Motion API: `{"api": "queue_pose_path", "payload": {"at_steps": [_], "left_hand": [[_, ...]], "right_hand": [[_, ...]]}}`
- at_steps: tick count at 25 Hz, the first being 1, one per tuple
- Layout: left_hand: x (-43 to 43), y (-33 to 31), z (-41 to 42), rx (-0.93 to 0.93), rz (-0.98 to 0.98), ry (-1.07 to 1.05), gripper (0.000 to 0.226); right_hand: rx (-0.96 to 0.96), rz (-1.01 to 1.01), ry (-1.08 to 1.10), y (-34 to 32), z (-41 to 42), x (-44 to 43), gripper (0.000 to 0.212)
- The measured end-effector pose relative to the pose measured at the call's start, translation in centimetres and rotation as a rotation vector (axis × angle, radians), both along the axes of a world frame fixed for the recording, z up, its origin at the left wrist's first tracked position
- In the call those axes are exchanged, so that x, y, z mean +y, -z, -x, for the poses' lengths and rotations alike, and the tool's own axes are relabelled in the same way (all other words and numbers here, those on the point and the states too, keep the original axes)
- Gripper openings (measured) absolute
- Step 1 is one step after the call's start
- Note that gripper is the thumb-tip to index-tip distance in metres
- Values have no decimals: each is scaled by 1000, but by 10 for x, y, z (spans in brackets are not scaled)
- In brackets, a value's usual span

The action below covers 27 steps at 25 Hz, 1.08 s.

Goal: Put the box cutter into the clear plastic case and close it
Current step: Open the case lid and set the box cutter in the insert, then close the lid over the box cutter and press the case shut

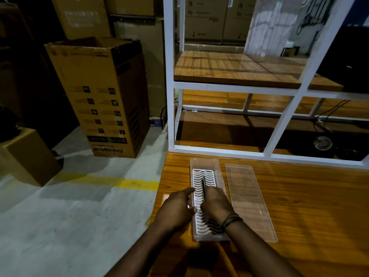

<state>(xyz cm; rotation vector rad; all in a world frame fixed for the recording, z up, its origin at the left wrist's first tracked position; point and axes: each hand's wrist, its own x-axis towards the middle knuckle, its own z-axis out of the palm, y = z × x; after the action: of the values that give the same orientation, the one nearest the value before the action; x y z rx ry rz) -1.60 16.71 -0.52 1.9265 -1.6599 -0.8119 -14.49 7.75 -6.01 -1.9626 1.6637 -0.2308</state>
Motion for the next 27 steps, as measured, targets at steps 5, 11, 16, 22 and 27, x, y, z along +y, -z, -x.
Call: {"api": "queue_pose_path", "payload": {"at_steps": [5, 11, 16, 22, 27], "left_hand": [[3, -4, 3, 43, 6, -6, 60], [5, -8, 4, 56, 28, 0, 57], [6, -7, 1, 54, 55, 33, 51], [1, 3, -4, 43, 20, 22, 60], [-2, 4, -3, 62, 3, 13, 59]], "right_hand": [[91, -25, -1, -10, -2, 7, 53], [107, -36, -63, -23, -2, 15, 79], [-130, 236, 84, -42, 36, 26, 35], [425, -66, 471, -20, 104, 15, 78], [369, -124, 542, -20, 115, 14, 90]]}}
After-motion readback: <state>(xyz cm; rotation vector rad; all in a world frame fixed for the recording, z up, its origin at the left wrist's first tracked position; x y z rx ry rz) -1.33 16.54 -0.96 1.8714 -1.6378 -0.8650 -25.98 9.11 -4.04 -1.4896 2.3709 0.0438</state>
